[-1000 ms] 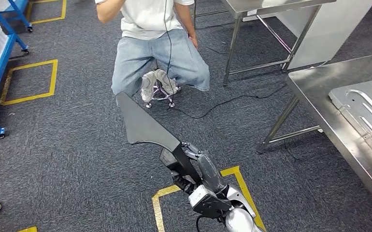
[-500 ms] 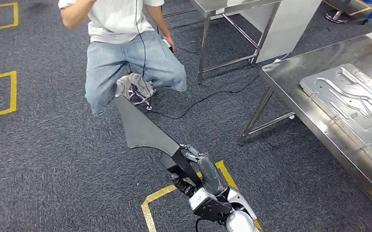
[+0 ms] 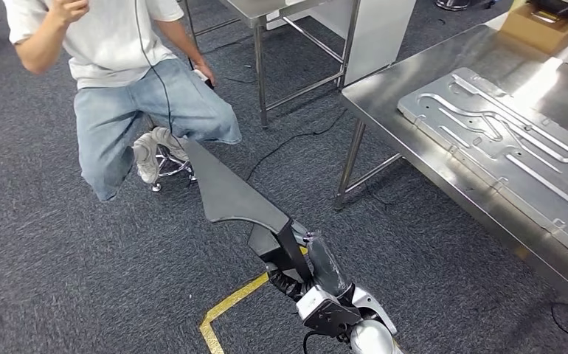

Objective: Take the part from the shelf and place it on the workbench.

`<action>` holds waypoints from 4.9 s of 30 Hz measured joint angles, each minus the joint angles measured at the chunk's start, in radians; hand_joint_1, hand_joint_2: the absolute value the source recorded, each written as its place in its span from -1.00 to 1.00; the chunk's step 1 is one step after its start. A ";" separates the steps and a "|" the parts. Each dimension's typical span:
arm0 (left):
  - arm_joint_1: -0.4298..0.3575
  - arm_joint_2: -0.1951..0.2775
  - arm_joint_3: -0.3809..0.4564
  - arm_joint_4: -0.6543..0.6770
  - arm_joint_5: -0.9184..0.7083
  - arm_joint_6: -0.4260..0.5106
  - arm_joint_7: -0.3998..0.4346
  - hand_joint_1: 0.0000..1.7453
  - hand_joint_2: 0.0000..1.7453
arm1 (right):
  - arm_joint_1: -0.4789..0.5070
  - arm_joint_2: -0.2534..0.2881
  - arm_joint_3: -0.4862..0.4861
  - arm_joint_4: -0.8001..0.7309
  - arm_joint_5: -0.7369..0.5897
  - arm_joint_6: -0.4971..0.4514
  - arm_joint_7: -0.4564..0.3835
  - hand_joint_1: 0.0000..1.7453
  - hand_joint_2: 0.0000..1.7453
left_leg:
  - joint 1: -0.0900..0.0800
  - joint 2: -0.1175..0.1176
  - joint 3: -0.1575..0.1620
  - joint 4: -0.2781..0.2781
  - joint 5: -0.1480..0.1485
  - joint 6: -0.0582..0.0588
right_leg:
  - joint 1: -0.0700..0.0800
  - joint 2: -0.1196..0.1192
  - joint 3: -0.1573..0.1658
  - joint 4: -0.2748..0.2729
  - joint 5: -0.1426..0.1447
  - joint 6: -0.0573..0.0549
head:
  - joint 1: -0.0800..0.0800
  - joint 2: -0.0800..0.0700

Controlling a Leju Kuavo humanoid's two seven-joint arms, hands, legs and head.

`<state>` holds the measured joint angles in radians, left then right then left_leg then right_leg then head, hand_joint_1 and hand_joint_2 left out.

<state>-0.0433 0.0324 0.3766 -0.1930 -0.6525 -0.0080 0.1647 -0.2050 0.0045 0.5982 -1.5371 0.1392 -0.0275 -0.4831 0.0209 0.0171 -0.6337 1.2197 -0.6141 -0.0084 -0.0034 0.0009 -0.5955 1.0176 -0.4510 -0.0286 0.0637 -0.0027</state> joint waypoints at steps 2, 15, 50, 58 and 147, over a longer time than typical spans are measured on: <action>0.002 0.006 0.000 0.000 0.000 0.000 0.001 -1.00 1.00 | 0.003 0.000 0.000 0.000 0.000 0.000 0.000 0.98 1.00 | 0.001 -0.010 -0.048 0.091 -0.021 -0.004 | 0.000 0.026 0.000 0.004 -0.001 -0.001 | 0.000 0.000; 0.000 0.021 0.015 0.000 -0.004 0.000 0.025 -1.00 1.00 | -0.004 -0.007 0.000 -0.002 -0.021 0.003 0.002 0.98 1.00 | 0.008 -0.014 0.062 -0.179 0.123 0.040 | -0.005 0.024 -0.091 0.180 -0.089 0.056 | 0.004 0.000; -0.006 0.026 0.041 0.000 -0.028 -0.022 0.005 -1.00 1.00 | -0.008 -0.018 0.001 -0.003 -0.029 0.007 0.012 0.98 1.00 | 0.005 0.028 0.065 -0.182 0.120 0.048 | -0.012 0.003 -0.166 0.302 -0.103 0.064 | 0.007 0.000; -0.011 0.026 0.041 0.000 -0.042 -0.027 0.000 -1.00 1.00 | -0.010 -0.020 0.002 -0.005 -0.029 0.007 0.013 0.98 1.00 | -0.003 0.089 0.092 -0.189 0.102 0.024 | 0.009 -0.044 -0.042 0.048 0.002 0.029 | 0.007 0.000; -0.006 0.008 0.037 0.001 -0.186 -0.084 -0.044 -1.00 1.00 | -0.115 0.028 -0.015 -0.047 -0.283 0.073 0.087 0.98 1.00 | -0.004 -0.018 0.137 -0.196 0.076 0.041 | -0.001 -0.003 -0.093 0.086 0.001 0.040 | 0.000 0.000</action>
<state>-0.0496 0.0406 0.4138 -0.1922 -0.8381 -0.0915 0.1203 -0.3204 0.0320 0.5829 -1.5836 -0.1442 0.0459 -0.3964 0.0171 -0.0010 -0.4969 1.0240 -0.5385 0.0325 -0.0046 -0.0022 -0.6888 1.1038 -0.4497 0.0109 0.0632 -0.0027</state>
